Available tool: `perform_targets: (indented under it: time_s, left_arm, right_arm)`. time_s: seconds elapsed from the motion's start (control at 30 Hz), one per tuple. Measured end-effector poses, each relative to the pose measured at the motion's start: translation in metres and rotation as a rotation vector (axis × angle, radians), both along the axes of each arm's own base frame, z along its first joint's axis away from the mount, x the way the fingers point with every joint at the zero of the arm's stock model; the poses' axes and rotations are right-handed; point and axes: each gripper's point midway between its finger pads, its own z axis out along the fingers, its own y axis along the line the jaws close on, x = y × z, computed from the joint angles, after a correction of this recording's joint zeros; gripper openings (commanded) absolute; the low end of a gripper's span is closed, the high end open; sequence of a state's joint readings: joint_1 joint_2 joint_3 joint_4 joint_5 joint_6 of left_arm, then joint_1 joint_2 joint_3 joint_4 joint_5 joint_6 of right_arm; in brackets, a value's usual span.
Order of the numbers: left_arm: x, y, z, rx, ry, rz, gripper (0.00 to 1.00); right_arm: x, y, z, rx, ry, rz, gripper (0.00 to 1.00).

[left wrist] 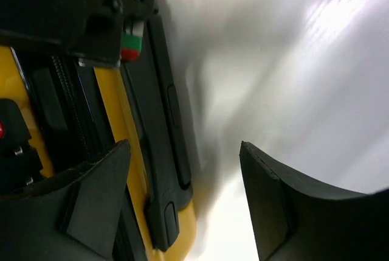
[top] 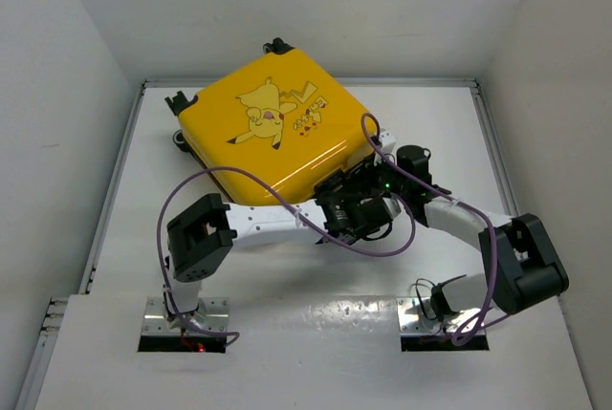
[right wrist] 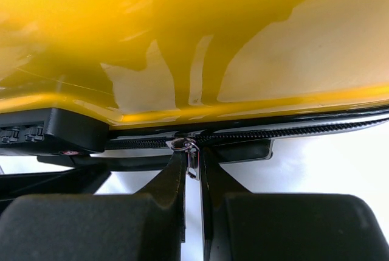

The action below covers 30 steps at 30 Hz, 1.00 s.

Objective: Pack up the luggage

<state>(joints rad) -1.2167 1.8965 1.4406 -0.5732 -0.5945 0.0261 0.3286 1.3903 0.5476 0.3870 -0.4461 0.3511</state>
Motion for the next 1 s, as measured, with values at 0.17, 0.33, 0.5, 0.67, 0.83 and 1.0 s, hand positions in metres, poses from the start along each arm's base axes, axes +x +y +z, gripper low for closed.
perform_targets:
  time_s: [0.17,0.33,0.5,0.67,0.83,1.0]
  left_arm:
    - [0.004,0.016,-0.005,0.044,0.037,0.032,0.75]
    - [0.010,0.023,-0.027,0.054,0.102,0.069,0.74]
    - [0.013,0.024,-0.032,0.044,0.107,0.062,0.56]
    - [0.022,0.029,-0.034,0.047,0.089,0.031,0.11]
    - [0.024,0.032,-0.034,-0.009,0.138,-0.072,0.00]
    - [0.017,0.052,-0.030,-0.117,0.160,-0.205,0.00]
  right_arm:
    - [0.000,0.001,0.000,-0.001,0.000,0.001,0.00]
    - [0.002,0.001,-0.001,-0.002,0.003,0.003,0.00]
    - [0.002,0.002,-0.002,-0.006,0.003,0.008,0.00]
    - [0.003,0.001,-0.002,-0.016,0.000,0.010,0.00]
    - [0.006,-0.002,-0.003,-0.050,-0.029,0.013,0.00]
    - [0.010,-0.012,-0.002,-0.087,-0.072,-0.005,0.00]
